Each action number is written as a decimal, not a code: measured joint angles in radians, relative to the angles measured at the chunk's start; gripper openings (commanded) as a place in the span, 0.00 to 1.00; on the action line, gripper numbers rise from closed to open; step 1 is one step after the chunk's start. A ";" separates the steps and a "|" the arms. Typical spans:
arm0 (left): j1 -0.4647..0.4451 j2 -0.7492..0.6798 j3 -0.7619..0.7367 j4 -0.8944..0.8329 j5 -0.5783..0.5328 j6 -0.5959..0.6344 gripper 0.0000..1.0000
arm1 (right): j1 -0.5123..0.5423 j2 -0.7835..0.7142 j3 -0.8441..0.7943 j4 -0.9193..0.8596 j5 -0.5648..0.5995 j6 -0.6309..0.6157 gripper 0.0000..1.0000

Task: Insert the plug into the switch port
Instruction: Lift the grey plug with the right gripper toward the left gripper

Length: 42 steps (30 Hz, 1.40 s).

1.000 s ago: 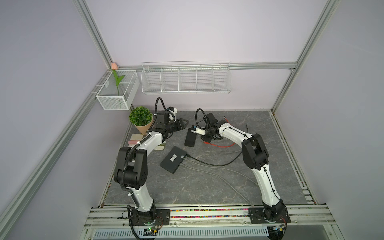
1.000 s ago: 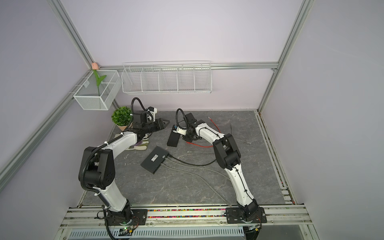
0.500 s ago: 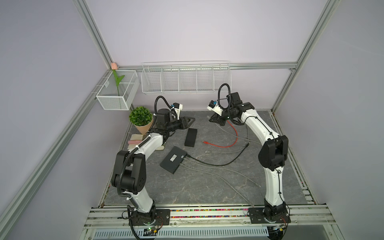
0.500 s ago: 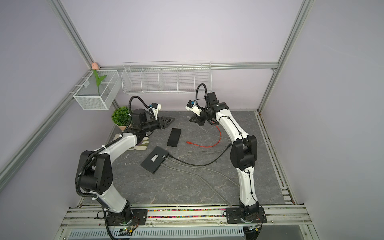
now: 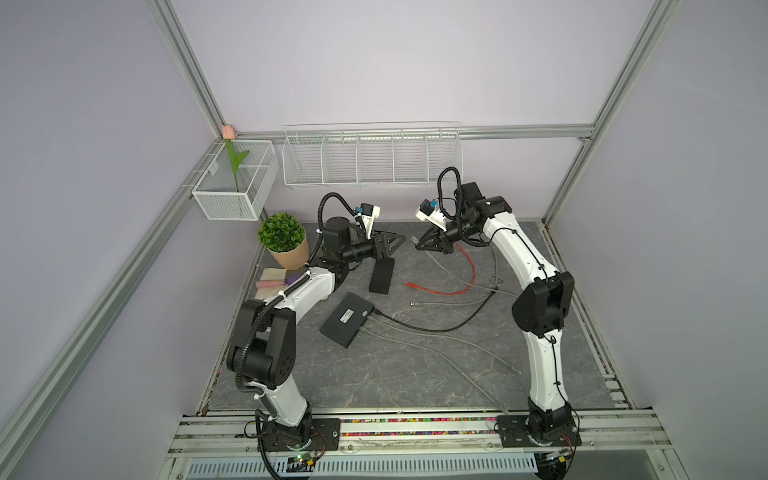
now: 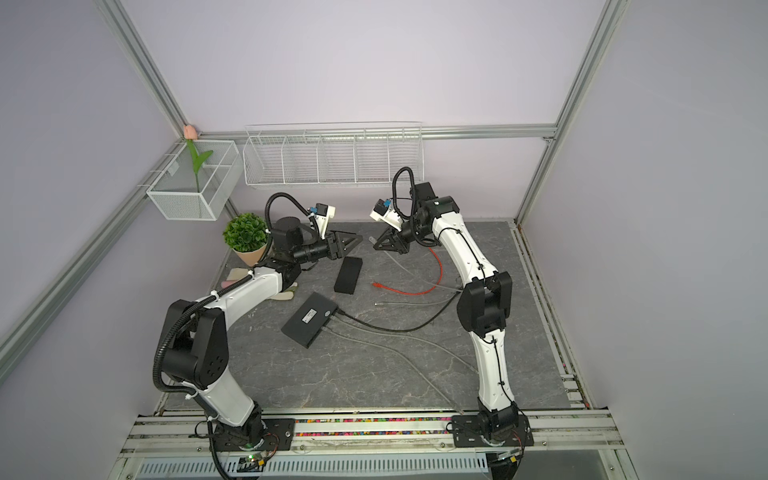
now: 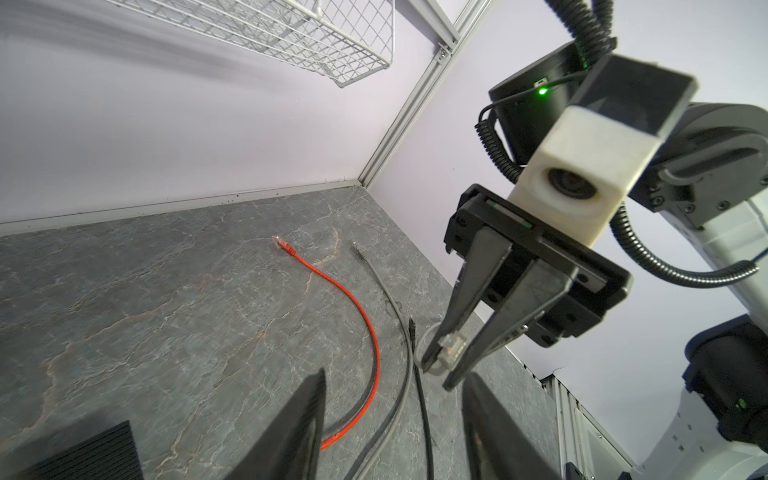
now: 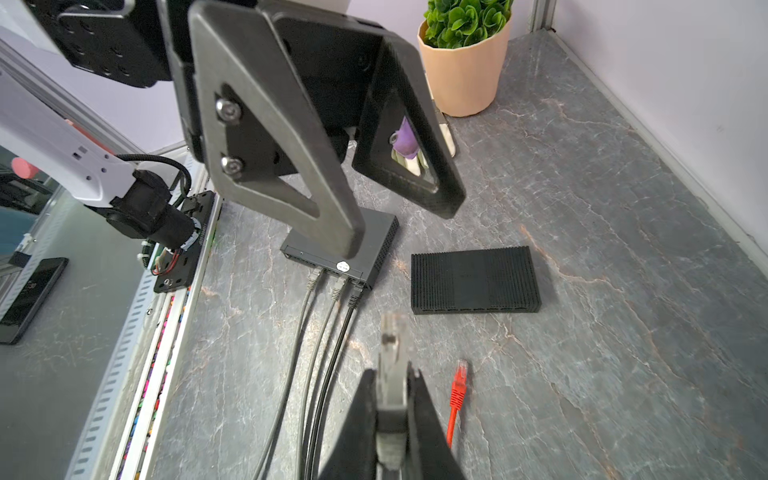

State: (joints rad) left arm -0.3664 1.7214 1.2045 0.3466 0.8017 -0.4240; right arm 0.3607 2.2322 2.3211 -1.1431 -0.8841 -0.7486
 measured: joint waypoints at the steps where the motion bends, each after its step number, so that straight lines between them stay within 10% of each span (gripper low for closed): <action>1: -0.004 0.002 0.002 0.002 0.003 -0.002 0.52 | 0.000 0.005 0.002 -0.013 -0.003 -0.004 0.11; 21: -0.072 0.052 0.016 0.106 0.061 -0.055 0.43 | 0.000 0.026 0.031 -0.072 -0.067 -0.026 0.11; 33: -0.074 0.052 0.016 0.122 0.069 -0.072 0.13 | 0.002 0.027 0.035 -0.076 -0.085 -0.029 0.13; 42: -0.074 0.052 0.016 0.123 0.066 -0.064 0.00 | 0.005 0.027 0.036 -0.069 -0.059 0.002 0.37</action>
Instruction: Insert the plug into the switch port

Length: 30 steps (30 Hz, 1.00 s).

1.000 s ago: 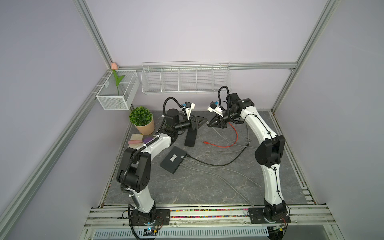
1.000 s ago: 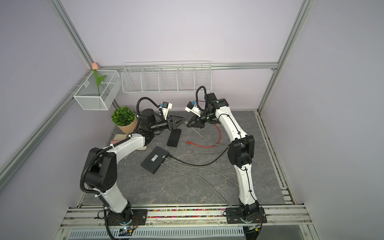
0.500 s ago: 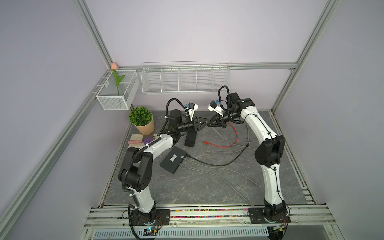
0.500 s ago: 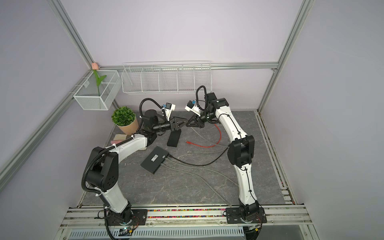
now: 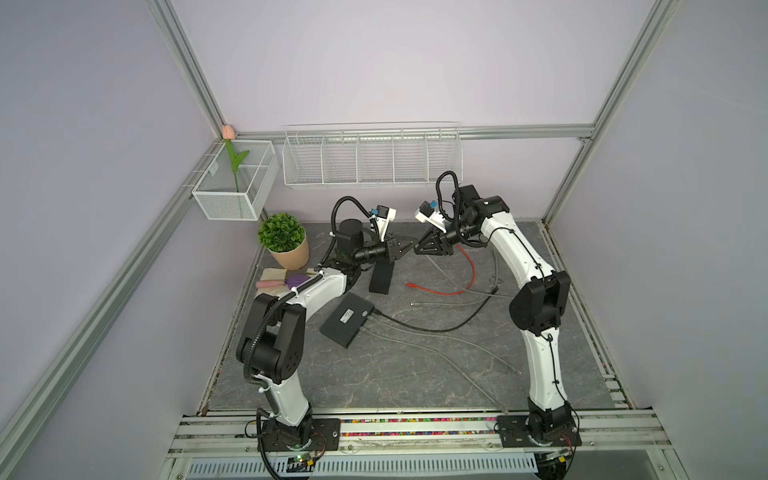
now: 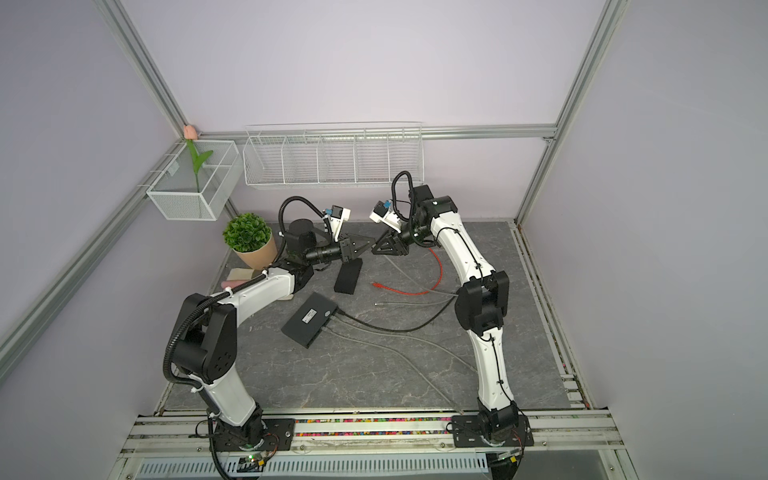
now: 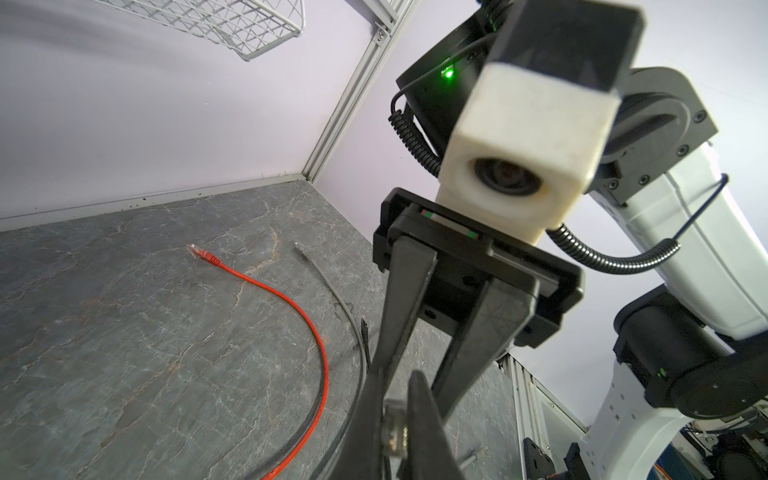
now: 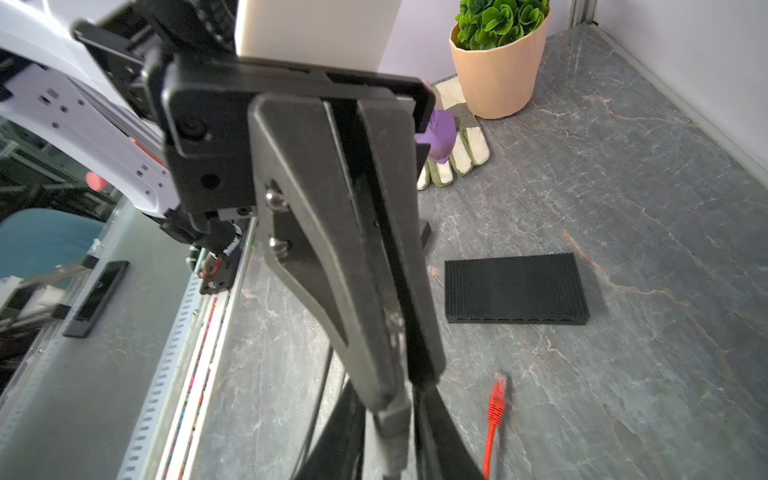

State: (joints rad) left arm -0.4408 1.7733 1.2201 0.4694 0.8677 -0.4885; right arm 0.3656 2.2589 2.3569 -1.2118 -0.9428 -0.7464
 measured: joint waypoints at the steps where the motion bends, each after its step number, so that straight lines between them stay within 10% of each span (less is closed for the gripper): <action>1: 0.000 0.000 0.000 -0.001 -0.004 0.000 0.00 | 0.002 0.000 -0.001 0.006 0.010 0.004 0.41; 14: 0.000 -0.003 0.043 -0.200 -0.136 0.047 0.00 | 0.073 -0.370 -0.637 0.528 0.458 0.165 0.59; 22: 0.000 -0.003 0.065 -0.240 -0.181 0.027 0.00 | 0.127 -0.442 -0.712 0.795 0.659 0.192 0.37; 30: 0.000 -0.003 0.065 -0.275 -0.211 0.022 0.00 | 0.129 -0.420 -0.711 0.858 0.717 0.195 0.35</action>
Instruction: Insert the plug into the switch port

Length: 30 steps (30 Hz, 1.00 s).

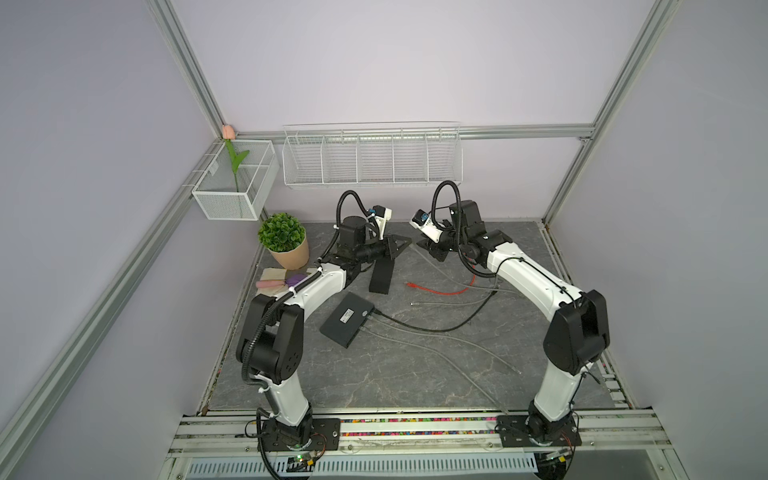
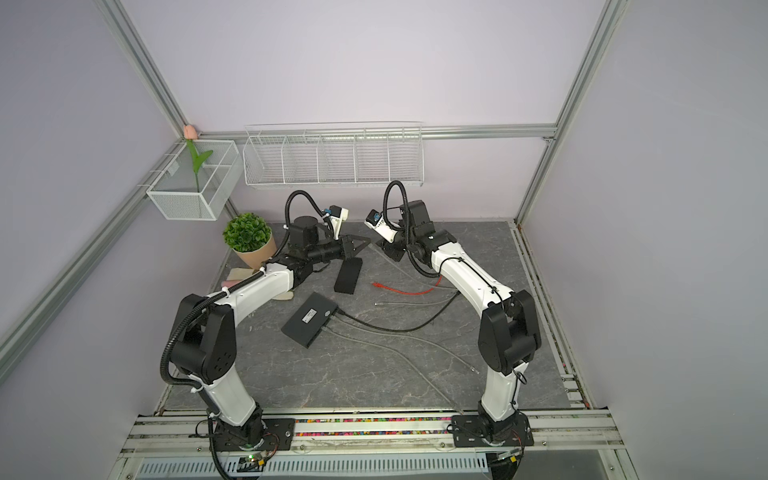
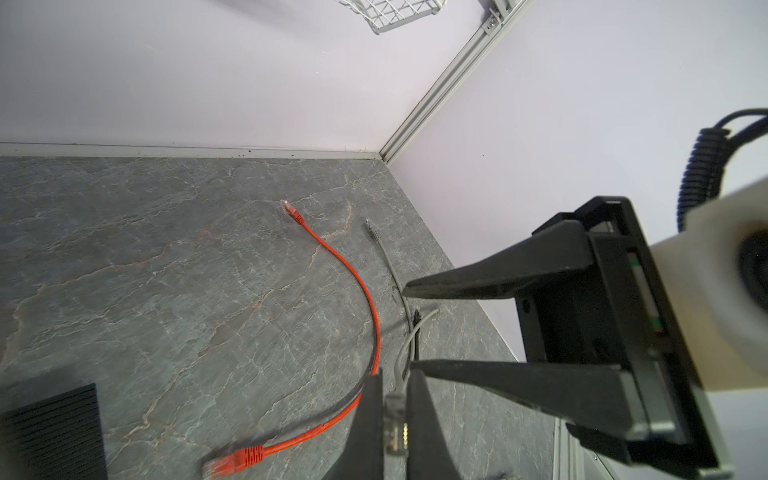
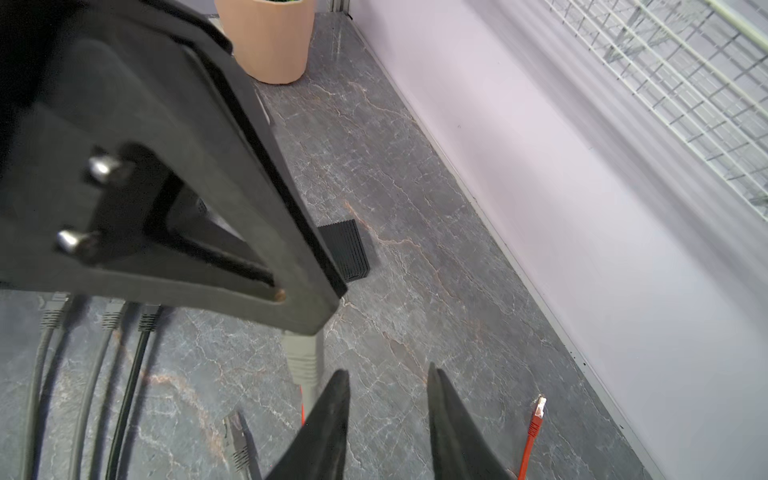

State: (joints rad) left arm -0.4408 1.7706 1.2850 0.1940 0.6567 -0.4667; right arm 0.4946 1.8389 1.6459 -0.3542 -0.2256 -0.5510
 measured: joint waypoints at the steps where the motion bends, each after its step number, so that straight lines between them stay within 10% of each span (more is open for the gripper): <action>1: 0.000 0.000 0.000 -0.002 -0.003 0.000 0.00 | 0.000 0.003 0.000 0.000 -0.001 -0.002 0.35; 30: 0.009 0.000 0.002 -0.013 -0.009 -0.026 0.00 | 0.006 0.064 0.041 -0.134 -0.112 -0.061 0.26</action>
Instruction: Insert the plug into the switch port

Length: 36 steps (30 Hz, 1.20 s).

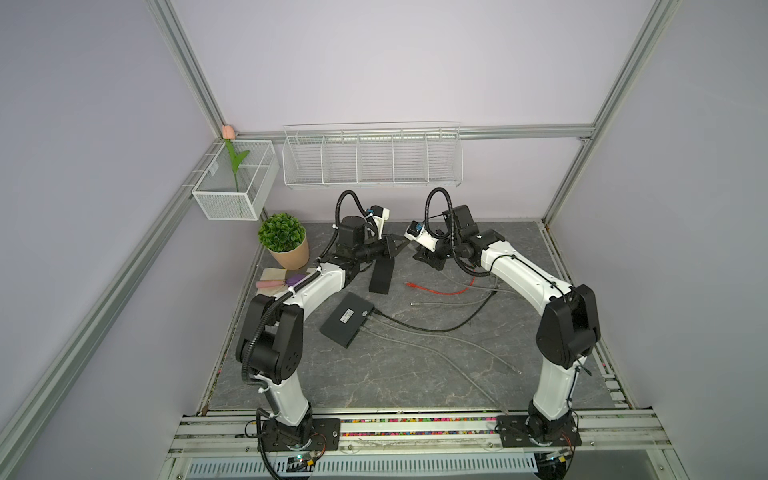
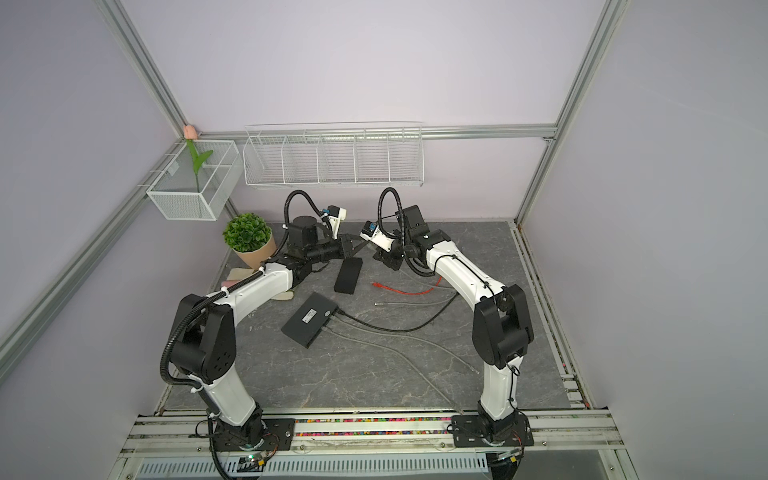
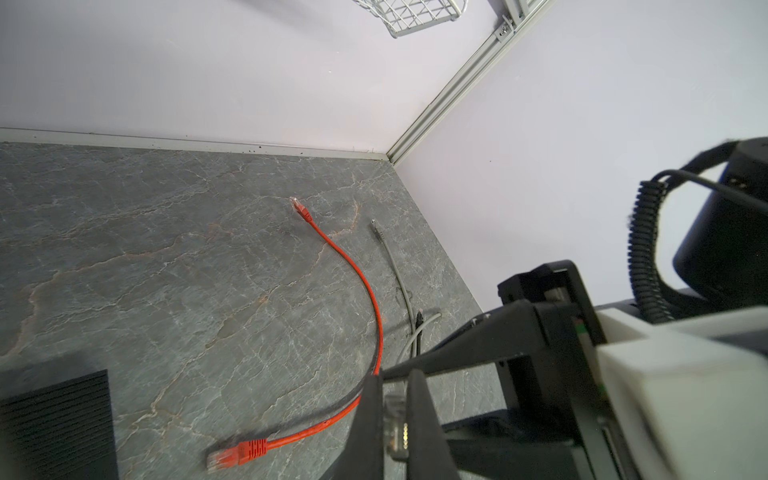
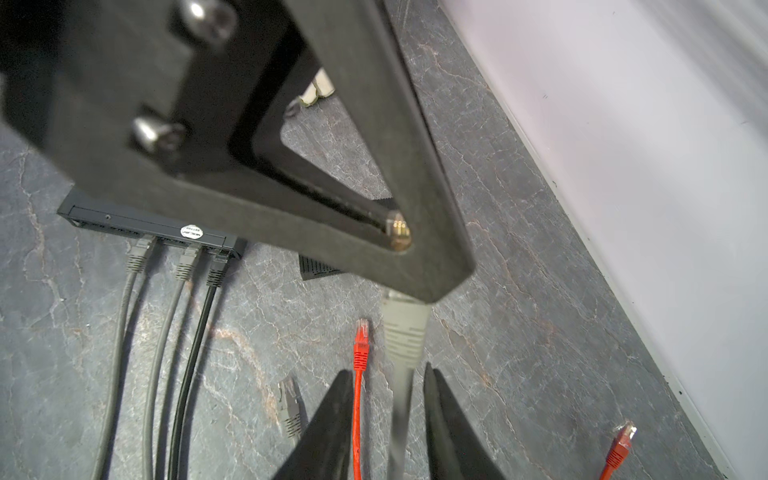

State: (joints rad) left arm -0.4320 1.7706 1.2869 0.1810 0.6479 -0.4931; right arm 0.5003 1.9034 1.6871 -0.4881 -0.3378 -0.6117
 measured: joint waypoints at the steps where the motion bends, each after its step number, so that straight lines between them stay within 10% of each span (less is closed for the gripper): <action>1: 0.000 0.000 0.000 0.000 0.000 0.000 0.00 | 0.000 0.005 0.003 0.000 0.000 0.000 0.24; 14: 0.009 0.000 0.000 0.002 0.004 -0.003 0.00 | 0.000 0.013 0.004 0.029 0.000 0.021 0.07; 17: 0.010 0.000 0.000 0.003 0.005 -0.001 0.47 | 0.000 0.013 0.004 0.032 0.001 0.021 0.07; 20: 0.020 0.000 0.000 0.002 0.004 -0.009 0.61 | 0.000 0.014 0.011 0.030 0.004 0.020 0.07; 36: 0.247 0.171 0.073 0.036 -0.046 -0.092 0.56 | -0.016 0.370 0.515 -0.338 0.095 -0.079 0.07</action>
State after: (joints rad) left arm -0.1852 1.9419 1.3598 0.2169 0.6018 -0.5854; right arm 0.4847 2.2730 2.2024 -0.8257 -0.2424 -0.6910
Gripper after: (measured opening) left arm 0.567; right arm 0.084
